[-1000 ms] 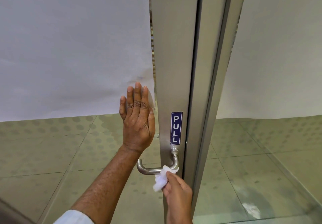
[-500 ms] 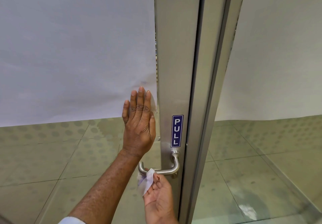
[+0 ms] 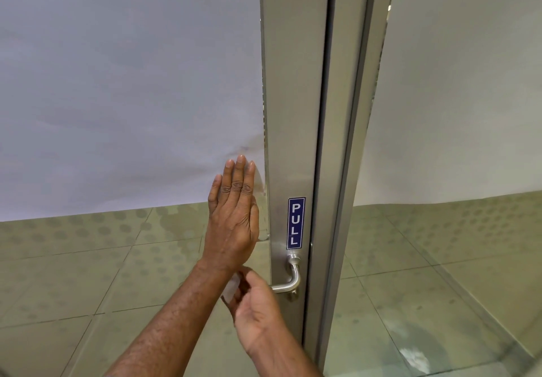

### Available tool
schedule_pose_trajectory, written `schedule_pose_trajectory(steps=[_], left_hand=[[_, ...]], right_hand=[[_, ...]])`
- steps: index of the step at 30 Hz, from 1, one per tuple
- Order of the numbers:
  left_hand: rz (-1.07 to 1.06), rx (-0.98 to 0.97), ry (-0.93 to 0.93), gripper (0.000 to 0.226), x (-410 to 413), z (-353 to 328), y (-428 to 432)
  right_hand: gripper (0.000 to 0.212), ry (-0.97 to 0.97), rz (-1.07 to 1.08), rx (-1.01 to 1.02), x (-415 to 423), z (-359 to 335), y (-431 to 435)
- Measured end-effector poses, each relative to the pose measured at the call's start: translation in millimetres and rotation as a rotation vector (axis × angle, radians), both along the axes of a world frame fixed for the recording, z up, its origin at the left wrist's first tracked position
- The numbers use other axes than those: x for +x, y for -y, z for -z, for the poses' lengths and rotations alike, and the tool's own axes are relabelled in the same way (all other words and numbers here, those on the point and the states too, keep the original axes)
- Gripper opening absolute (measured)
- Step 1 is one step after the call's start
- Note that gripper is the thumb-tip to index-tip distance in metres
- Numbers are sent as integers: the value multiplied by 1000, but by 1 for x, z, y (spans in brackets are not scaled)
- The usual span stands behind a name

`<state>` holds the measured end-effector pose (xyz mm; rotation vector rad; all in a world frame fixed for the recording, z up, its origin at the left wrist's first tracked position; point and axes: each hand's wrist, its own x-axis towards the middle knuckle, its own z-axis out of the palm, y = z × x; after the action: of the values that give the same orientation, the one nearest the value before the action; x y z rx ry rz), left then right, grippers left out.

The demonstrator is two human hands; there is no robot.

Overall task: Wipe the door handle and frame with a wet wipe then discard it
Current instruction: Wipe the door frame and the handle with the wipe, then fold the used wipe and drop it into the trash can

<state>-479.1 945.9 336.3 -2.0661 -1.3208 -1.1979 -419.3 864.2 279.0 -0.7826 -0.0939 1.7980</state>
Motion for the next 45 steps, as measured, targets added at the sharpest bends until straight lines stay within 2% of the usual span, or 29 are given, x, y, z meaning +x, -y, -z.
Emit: schedule_pose_trajectory(steps=[4, 10, 16, 18, 21, 23, 25, 27, 30, 34, 40, 42, 45], left_hand=[[29, -23, -16, 67, -6, -6, 8], [145, -124, 90, 65, -14, -19, 32], [236, -132, 195, 56, -1, -6, 82], [283, -240, 354, 46, 5, 5, 103], [440, -620, 716, 27, 21, 9, 133], [546, -823, 859, 28, 31, 9, 143], [583, -939, 808, 37, 37, 10, 151], [612, -1003, 794, 36, 42, 12, 159], [686, -1074, 815, 31, 54, 18, 171], [752, -1121, 772, 20, 77, 28, 189], [744, -1170, 698, 27, 127, 50, 219], [757, -1200, 710, 32, 148, 55, 227], [775, -1247, 683, 29, 181, 61, 237]], right_hand=[[9, 149, -8, 100, 25, -15, 10], [36, 202, 26, 255, 72, -26, 42], [29, 307, -8, 369, 100, -28, 72], [29, 315, -3, 390, 105, -29, 79], [27, 367, 10, 407, 112, -32, 89], [23, 482, 3, 430, 117, -35, 98], [21, 649, 1, 447, 122, -38, 109], [21, 776, 11, 456, 130, -39, 121], [19, 853, 63, 474, 145, -36, 141], [6, 1000, 159, 432, 169, -28, 168], [5, 1250, 208, 320, 212, -11, 209], [6, 1277, 227, 289, 229, -6, 222], [4, 1204, 267, 245, 261, 0, 240]])
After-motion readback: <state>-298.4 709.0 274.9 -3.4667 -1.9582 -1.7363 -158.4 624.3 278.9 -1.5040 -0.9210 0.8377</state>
